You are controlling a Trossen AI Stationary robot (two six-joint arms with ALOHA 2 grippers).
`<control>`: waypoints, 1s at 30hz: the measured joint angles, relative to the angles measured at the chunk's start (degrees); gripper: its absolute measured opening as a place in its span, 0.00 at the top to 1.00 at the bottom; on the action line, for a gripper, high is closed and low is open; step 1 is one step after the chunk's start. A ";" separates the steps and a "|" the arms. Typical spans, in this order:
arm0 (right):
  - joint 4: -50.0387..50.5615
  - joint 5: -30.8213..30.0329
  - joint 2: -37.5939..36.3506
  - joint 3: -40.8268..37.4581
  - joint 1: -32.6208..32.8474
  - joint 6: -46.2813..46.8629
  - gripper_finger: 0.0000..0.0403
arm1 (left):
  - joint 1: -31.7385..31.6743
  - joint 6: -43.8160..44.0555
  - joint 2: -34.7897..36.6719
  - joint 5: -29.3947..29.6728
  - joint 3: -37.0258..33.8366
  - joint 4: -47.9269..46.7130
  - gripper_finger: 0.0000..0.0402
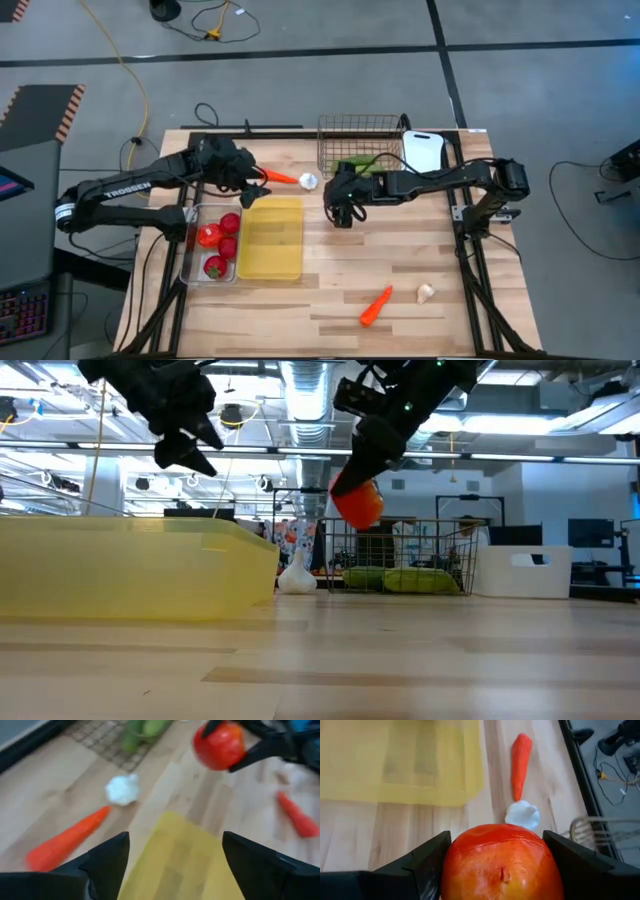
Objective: Sort produce into baskets
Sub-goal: Put the orange tomato into the transparent bin
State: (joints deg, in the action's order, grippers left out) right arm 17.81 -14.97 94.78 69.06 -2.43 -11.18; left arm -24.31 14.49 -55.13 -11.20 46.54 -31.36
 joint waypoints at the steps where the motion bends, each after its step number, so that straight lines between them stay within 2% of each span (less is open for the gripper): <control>1: -0.59 0.05 0.00 0.00 0.04 0.00 0.19 | 0.14 0.36 -0.16 -1.08 -0.38 0.99 0.23; 5: -3.66 0.09 0.00 0.00 0.22 -1.31 0.19 | 1.26 -0.16 -0.38 -2.53 -2.07 7.16 0.19; 10: -8.44 0.49 0.00 0.00 0.19 -2.27 0.19 | 2.59 1.48 -0.38 -0.97 -4.52 15.52 0.18; 18: -16.58 1.54 0.02 0.00 0.19 -2.09 0.19 | 4.90 14.54 -0.38 8.71 -5.77 22.87 0.18; 26: -24.06 1.58 0.02 0.00 0.15 -2.84 0.19 | 7.17 24.80 -2.03 8.66 -5.66 28.11 0.18; 30: -26.08 1.56 0.02 0.00 0.15 -2.84 0.19 | 8.57 26.72 -3.11 8.86 -5.75 29.73 0.18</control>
State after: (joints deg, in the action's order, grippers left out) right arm -8.28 -13.41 94.80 69.06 -2.28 -14.02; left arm -15.73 41.21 -58.23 -2.34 40.79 -1.62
